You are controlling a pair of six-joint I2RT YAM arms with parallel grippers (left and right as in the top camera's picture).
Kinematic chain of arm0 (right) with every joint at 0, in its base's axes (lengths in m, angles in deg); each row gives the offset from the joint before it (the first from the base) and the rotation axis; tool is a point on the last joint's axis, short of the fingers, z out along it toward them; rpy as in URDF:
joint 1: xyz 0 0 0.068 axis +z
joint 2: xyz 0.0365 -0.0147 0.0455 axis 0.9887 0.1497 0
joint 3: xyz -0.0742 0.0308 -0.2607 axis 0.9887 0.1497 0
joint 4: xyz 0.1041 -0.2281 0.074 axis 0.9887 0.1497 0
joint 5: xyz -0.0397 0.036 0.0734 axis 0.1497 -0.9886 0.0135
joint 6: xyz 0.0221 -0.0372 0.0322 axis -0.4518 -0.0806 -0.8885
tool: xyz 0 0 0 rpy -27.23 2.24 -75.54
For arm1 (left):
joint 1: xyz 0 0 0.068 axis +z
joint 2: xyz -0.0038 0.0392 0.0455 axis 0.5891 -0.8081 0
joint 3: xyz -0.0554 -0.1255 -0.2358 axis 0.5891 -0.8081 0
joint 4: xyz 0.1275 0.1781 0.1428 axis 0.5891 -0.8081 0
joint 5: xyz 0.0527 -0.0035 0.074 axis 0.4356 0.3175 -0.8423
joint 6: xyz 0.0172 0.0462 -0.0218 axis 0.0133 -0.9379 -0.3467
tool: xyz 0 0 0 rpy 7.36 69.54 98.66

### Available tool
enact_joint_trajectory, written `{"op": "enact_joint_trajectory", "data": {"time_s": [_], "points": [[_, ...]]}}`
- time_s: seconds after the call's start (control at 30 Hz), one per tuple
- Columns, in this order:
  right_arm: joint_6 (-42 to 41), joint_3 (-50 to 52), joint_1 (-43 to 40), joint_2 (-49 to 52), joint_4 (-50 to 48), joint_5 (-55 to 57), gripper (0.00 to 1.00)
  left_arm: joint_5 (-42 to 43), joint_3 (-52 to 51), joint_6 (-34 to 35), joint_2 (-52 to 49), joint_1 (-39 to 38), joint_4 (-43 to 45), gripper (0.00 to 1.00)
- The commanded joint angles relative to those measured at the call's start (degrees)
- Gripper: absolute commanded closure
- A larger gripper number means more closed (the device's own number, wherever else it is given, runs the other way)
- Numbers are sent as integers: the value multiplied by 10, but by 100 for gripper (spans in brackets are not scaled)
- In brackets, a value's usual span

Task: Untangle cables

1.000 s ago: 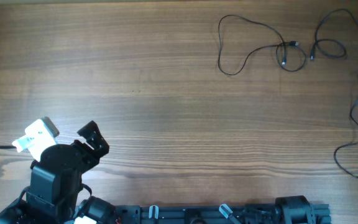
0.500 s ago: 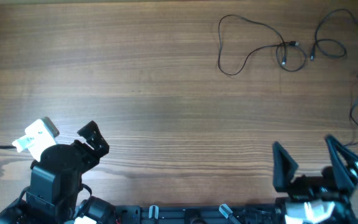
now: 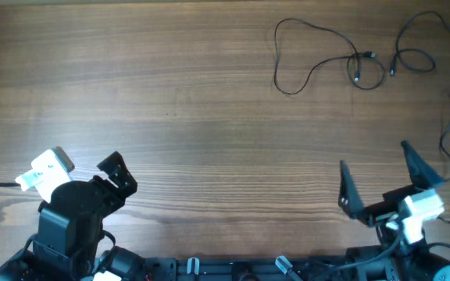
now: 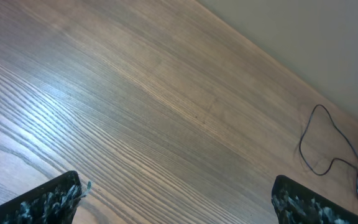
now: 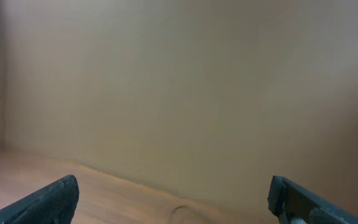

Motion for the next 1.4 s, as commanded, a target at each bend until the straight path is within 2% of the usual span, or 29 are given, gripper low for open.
{"op": "enact_joint_trajectory", "data": {"time_s": [0.0, 0.37, 0.63, 0.87, 1.37], "points": [[-176, 41, 2, 1, -17, 56, 0, 1, -2, 5, 0, 3, 1, 0], [-218, 220, 2, 1, -144, 56, 0, 1, -2, 5, 0, 3, 1, 0], [-217, 278, 2, 1, -154, 57, 0, 1, -2, 5, 0, 3, 1, 0], [-217, 277, 2, 2, -112, 60, 0, 1, -2, 5, 0, 3, 1, 0], [-218, 277, 2, 6, -113, 60, 0, 1, -2, 5, 0, 3, 1, 0]]}}
